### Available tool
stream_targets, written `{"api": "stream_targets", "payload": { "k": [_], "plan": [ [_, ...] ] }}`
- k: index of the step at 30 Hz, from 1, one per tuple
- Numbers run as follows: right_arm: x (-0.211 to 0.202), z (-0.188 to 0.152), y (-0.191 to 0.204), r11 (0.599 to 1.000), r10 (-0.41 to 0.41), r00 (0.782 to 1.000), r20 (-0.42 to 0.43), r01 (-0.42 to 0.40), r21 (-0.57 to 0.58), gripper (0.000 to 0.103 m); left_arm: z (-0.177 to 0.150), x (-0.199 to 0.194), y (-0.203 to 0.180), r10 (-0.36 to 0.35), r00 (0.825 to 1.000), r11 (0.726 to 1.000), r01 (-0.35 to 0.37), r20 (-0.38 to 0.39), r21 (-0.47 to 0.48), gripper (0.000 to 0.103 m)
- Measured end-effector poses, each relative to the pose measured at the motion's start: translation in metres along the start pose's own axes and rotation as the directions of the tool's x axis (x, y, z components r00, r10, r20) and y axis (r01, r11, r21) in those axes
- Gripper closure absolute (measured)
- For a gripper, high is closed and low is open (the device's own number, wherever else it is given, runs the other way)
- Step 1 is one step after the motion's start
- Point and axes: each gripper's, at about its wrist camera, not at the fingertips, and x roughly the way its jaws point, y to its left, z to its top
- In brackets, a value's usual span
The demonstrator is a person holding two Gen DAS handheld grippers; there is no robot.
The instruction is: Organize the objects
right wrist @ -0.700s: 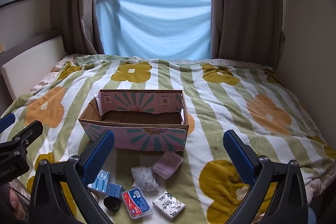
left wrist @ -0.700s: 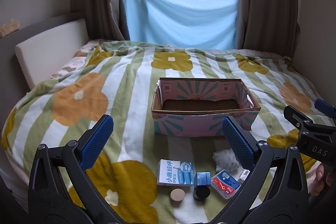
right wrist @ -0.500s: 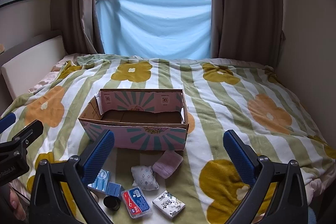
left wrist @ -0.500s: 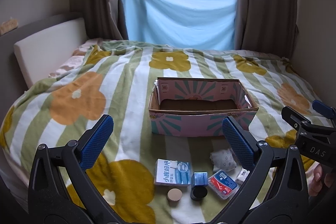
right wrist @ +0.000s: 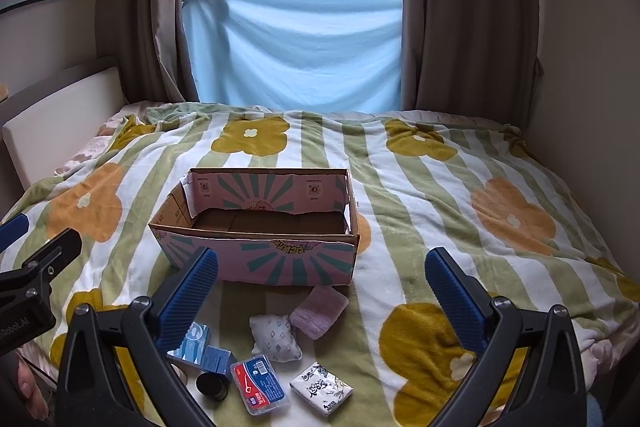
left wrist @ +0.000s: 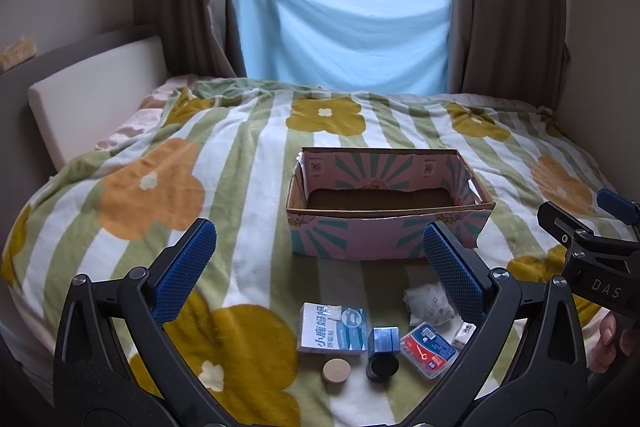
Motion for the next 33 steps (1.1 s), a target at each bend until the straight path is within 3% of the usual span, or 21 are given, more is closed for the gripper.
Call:
{"api": "stream_targets", "payload": {
  "k": [6, 33],
  "plan": [
    [0.0, 0.0001, -0.0003, 1.0, 0.0, 1.0, -0.001, 0.0, 0.0, 0.0, -0.0009, 0.0014, 0.0017, -0.023, 1.0, 0.999, 0.023, -0.003, -0.039, 0.0],
    [0.0007, -0.0036, 0.0006, 1.0, 0.001, 1.0, -0.012, -0.001, -0.007, 0.0, -0.0017, 0.0041, -0.0022, -0.03, 0.999, 0.999, 0.029, -0.033, -0.027, 0.0]
  ]
}}
